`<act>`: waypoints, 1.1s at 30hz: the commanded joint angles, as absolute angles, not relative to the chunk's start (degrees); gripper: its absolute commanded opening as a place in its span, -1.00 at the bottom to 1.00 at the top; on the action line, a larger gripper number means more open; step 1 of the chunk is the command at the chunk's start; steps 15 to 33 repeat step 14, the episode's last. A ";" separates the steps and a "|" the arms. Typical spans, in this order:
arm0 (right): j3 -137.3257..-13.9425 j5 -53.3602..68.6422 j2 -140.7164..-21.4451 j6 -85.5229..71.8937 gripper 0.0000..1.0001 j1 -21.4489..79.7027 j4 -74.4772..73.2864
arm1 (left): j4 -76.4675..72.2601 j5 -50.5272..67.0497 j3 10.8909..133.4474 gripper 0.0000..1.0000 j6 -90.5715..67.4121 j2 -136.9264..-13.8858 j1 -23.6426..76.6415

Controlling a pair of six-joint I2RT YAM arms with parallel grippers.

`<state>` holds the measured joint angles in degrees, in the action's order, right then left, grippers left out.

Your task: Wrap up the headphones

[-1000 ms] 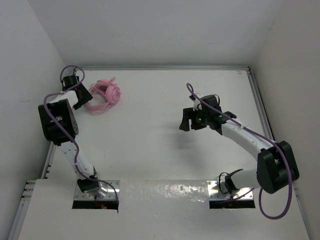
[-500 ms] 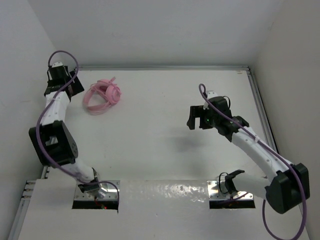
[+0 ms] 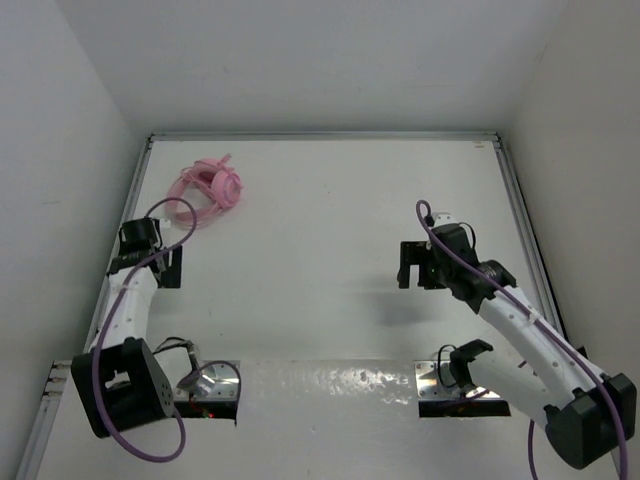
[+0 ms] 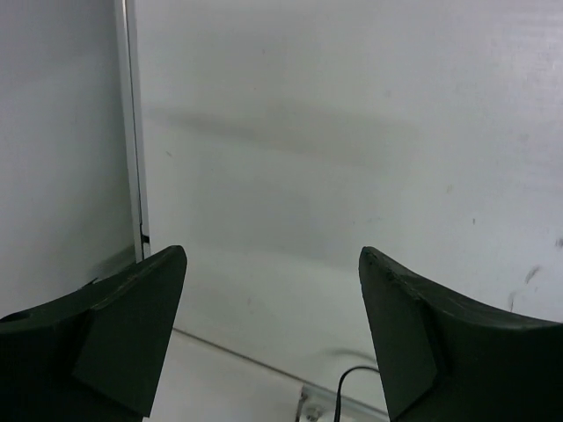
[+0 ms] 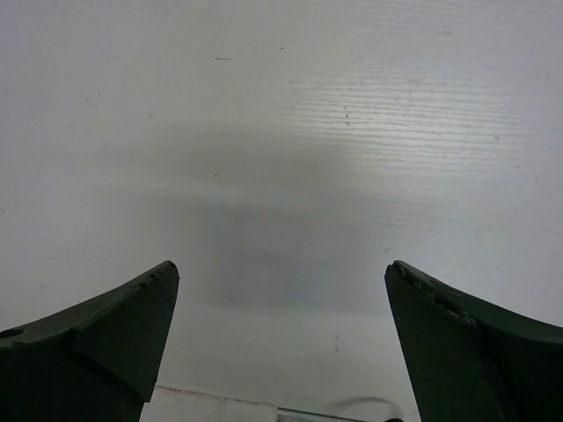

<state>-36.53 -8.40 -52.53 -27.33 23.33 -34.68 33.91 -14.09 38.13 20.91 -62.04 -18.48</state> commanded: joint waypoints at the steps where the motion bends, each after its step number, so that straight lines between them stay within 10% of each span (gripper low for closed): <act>1: -37.96 -9.58 -49.66 -28.30 0.98 23.03 -39.62 | 33.93 -12.40 36.15 0.55 26.80 -54.86 -18.90; 33: -37.80 -3.87 -42.28 -30.67 0.98 23.03 -45.00 | 50.61 -16.52 45.23 0.54 32.61 -50.71 -18.98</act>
